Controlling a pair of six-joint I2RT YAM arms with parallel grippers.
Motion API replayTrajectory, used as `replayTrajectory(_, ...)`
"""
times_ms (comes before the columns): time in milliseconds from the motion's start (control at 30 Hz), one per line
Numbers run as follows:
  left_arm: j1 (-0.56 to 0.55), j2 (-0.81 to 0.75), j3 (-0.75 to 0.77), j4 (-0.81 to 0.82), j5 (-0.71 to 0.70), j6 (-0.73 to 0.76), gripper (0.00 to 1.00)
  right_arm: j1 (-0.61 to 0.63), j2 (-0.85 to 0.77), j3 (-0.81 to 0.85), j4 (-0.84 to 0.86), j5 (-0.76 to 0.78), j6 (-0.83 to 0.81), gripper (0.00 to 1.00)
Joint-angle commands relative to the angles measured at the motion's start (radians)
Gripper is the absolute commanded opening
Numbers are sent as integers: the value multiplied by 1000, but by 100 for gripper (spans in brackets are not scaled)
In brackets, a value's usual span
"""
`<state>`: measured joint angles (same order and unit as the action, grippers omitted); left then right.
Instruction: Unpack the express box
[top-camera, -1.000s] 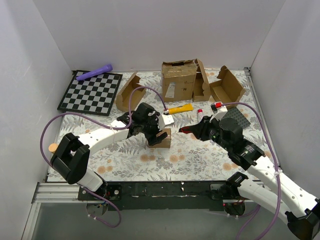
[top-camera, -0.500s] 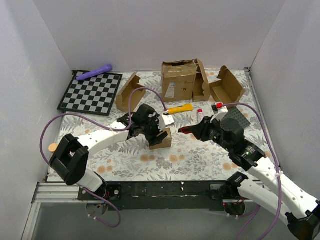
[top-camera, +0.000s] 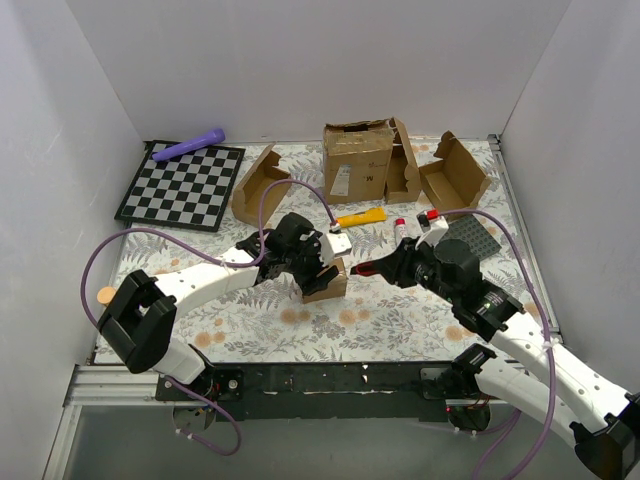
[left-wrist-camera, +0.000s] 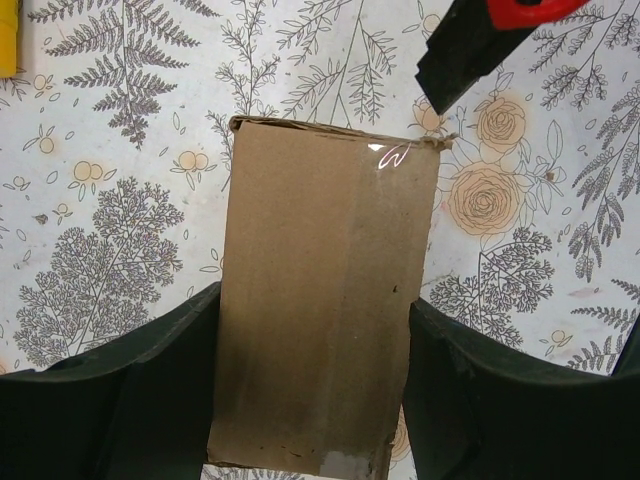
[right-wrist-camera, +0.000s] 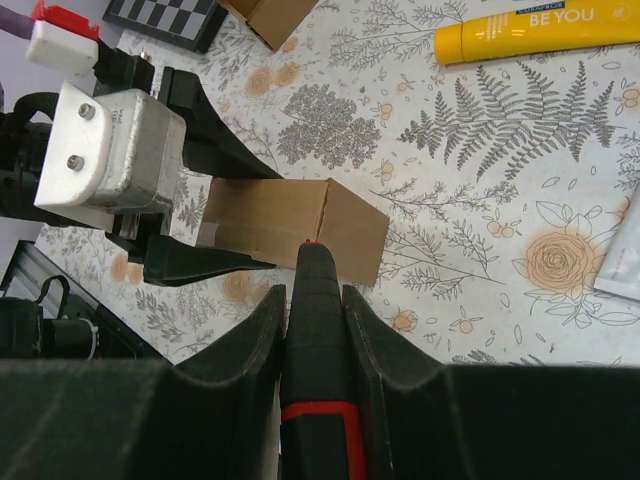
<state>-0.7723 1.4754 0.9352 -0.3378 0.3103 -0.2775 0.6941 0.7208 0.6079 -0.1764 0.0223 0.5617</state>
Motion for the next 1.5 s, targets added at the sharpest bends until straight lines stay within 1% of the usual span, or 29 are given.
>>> replayTrajectory(0,-8,-20,-22,-12,1,-45,46,2,-17,-28,98,10,64,1)
replayTrajectory(167,-13,-10,-27,-3,6,-60,45,2,-44,-80,158,54,118,1)
replayTrajectory(267,-15,-10,-29,0,6,-57,45,4,-47,-91,167,71,119,1)
replayTrajectory(600,-19,-13,-33,3,-2,-49,44,2,-50,-111,276,90,109,1)
replayTrajectory(967,-22,-7,-33,8,-7,-45,43,4,31,-96,273,61,70,1)
replayTrajectory(1467,-24,2,-27,6,-16,-54,43,5,51,-99,282,22,58,1)
